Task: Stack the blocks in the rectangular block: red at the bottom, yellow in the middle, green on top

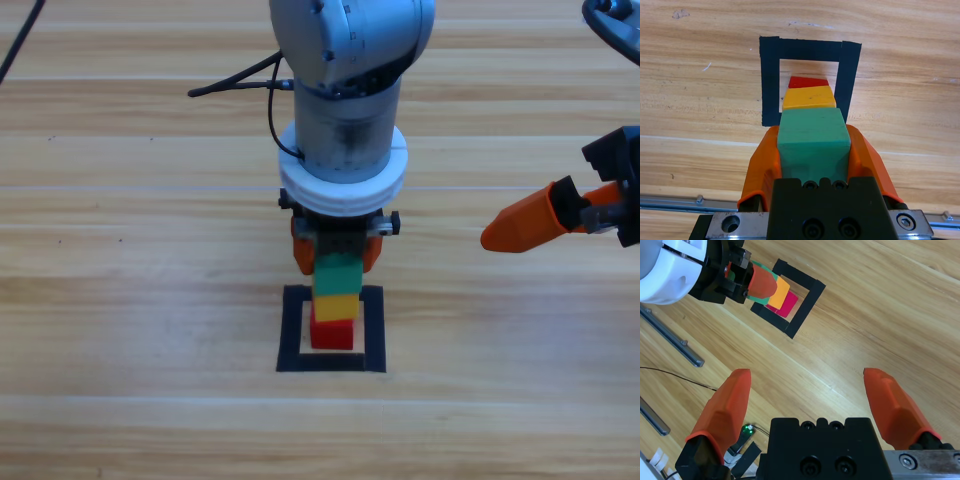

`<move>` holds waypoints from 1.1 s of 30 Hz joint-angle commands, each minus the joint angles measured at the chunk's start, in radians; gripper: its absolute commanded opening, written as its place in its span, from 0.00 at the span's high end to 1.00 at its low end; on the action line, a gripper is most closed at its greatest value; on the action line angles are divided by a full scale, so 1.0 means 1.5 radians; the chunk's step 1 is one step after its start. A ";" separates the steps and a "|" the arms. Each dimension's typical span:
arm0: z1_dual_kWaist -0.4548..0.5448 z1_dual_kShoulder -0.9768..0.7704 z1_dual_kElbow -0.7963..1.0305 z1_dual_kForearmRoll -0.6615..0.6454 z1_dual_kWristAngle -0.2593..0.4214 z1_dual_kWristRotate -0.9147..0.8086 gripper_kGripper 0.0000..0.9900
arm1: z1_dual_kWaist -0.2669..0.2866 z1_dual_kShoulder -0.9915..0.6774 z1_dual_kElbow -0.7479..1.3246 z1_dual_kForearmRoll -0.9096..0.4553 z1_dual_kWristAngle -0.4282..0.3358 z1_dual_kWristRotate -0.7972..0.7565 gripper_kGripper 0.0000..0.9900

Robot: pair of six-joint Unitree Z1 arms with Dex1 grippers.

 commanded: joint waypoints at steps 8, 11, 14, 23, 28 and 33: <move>-0.012 0.033 0.005 0.004 -0.004 -0.004 0.60 | -0.012 -0.025 0.017 0.001 0.007 -0.004 0.00; -0.012 0.028 0.006 0.004 -0.004 -0.006 0.26 | -0.012 -0.025 0.017 0.001 0.007 -0.003 0.00; -0.012 0.017 0.013 0.004 -0.001 -0.006 0.15 | -0.012 -0.025 0.017 0.001 0.007 -0.003 0.00; -0.019 -0.063 0.007 0.004 0.032 -0.018 0.09 | -0.012 -0.026 0.015 0.001 0.003 -0.005 0.00; -0.064 -0.188 0.008 0.002 0.114 -0.015 0.08 | -0.012 -0.026 0.014 0.000 -0.006 -0.005 0.00; -0.138 -0.276 0.092 -0.014 0.196 0.000 0.08 | -0.012 -0.025 0.013 -0.001 -0.020 -0.005 0.00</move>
